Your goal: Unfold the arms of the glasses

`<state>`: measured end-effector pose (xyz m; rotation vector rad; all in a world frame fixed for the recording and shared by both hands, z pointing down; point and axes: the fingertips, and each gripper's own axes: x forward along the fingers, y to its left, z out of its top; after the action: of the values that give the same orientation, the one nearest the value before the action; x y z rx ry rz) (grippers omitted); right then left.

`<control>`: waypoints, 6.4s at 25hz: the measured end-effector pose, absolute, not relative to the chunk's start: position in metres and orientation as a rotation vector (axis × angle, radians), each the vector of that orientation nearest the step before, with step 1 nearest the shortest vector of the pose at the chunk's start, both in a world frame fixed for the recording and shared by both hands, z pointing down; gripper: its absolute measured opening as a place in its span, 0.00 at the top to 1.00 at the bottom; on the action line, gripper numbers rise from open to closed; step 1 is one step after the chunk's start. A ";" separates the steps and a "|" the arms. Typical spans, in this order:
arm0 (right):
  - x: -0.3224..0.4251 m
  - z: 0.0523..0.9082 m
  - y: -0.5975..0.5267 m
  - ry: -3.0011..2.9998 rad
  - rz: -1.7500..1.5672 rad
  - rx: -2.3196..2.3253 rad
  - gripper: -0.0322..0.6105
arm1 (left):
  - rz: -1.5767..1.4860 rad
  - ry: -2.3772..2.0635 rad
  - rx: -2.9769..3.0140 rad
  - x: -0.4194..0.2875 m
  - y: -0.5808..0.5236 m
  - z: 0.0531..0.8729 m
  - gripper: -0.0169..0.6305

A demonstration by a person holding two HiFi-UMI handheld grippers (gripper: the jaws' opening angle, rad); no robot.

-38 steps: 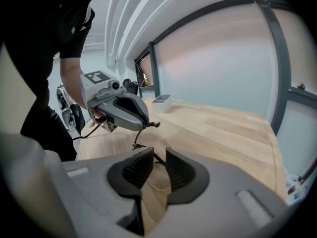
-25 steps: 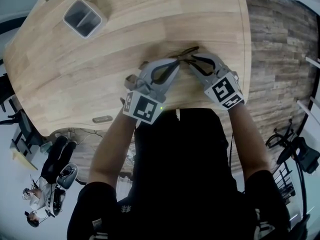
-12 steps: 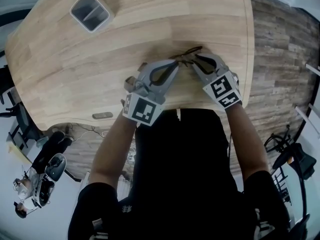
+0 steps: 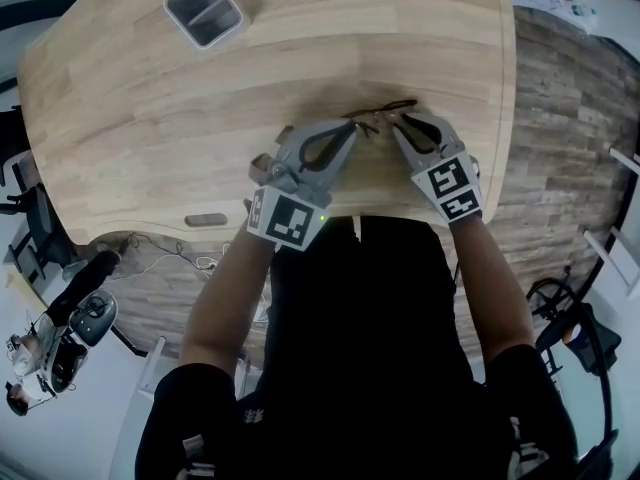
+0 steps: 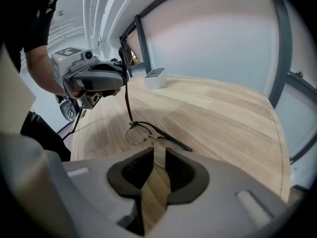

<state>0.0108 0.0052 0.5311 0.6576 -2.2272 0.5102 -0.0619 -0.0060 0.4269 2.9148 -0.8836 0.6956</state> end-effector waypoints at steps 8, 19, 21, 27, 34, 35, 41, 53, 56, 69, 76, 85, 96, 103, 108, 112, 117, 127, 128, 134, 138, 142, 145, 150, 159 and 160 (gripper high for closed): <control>0.010 0.531 0.013 -2.222 0.548 0.649 0.85 | 0.733 -0.969 2.894 -0.079 0.002 0.424 0.95; 0.010 0.532 0.018 -2.220 0.546 0.636 0.85 | 0.748 -1.076 2.848 -0.100 0.006 0.424 0.95; 0.011 0.531 0.018 -2.226 0.555 0.639 0.85 | 0.742 -1.084 2.833 -0.101 0.008 0.426 0.95; 0.005 0.514 0.016 -2.308 0.501 0.624 0.85 | 0.752 -1.081 2.843 -0.102 0.011 0.426 0.95; -0.024 0.478 0.006 -2.416 0.288 0.478 0.85 | 0.785 -1.065 2.876 -0.098 0.010 0.424 0.95; -0.029 0.479 0.005 -2.416 0.267 0.444 0.85 | 0.782 -1.069 2.874 -0.099 0.009 0.424 0.95; -0.051 0.491 -0.003 -2.380 0.231 0.321 0.85 | 0.761 -1.086 2.852 -0.103 0.009 0.425 0.95; -0.065 0.510 -0.003 -2.300 0.156 0.205 0.85 | 0.714 -1.084 2.839 -0.107 0.006 0.425 0.95; -0.069 0.513 -0.004 -2.279 0.145 0.172 0.85 | 0.720 -1.087 2.846 -0.109 0.004 0.425 0.95; -0.072 0.528 -0.003 -2.211 0.118 0.117 0.88 | 0.706 -1.090 2.834 -0.111 -0.003 0.426 0.95; -0.072 0.512 -0.003 -2.287 0.104 0.166 0.93 | 0.719 -1.099 2.818 -0.113 -0.008 0.427 0.94; -0.063 0.479 -0.004 -2.382 0.033 0.190 0.93 | 0.729 -1.103 2.789 -0.114 -0.011 0.429 0.94; -0.048 0.442 -0.003 -2.570 0.144 0.287 0.93 | 0.795 -1.091 2.776 -0.110 -0.011 0.429 0.95; -0.028 0.428 0.006 -2.664 0.150 0.313 0.93 | 0.830 -1.078 2.777 -0.103 -0.010 0.428 0.95; -0.013 0.424 0.004 -2.693 0.175 0.368 0.93 | 0.844 -1.099 2.759 -0.103 -0.012 0.428 0.94; -0.003 0.423 0.003 -2.702 0.167 0.402 0.93 | 0.851 -1.123 2.740 -0.105 -0.014 0.428 0.94; 0.007 0.420 0.005 -2.717 0.171 0.449 0.93 | 0.865 -1.136 2.740 -0.105 -0.012 0.427 0.94; 0.027 0.418 0.008 -2.756 0.254 0.522 0.93 | 0.877 -1.159 2.728 -0.099 -0.011 0.426 0.94; 0.029 0.417 0.009 -2.756 0.260 0.521 0.93 | 0.876 -1.162 2.726 -0.099 -0.011 0.426 0.94; 0.033 0.418 0.016 -2.758 0.264 0.530 0.93 | 0.860 -1.202 2.708 -0.103 -0.009 0.426 0.94; 0.039 0.419 0.020 -2.752 0.291 0.547 0.93 | 0.859 -1.230 2.707 -0.106 -0.006 0.425 0.94; 0.039 0.421 0.021 -2.740 0.294 0.543 0.93 | 0.824 -1.258 2.696 -0.108 -0.006 0.427 0.94; 0.039 0.421 0.021 -2.739 0.254 0.526 0.93 | 0.804 -1.275 2.695 -0.109 -0.006 0.426 0.94; 0.038 0.416 0.022 -2.746 0.238 0.514 0.93 | 0.789 -1.246 2.733 -0.103 -0.002 0.420 0.94; 0.028 0.412 0.031 -2.734 0.245 0.503 0.93 | 0.758 -1.211 2.772 -0.103 0.010 0.410 0.92; 0.028 0.412 0.032 -2.733 0.245 0.501 0.93 | 0.756 -1.211 2.774 -0.103 0.011 0.410 0.91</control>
<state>0.0276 0.0320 0.4117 0.5012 -2.7326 0.2452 -0.1035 0.0109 0.4099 2.7738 -1.2106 0.7558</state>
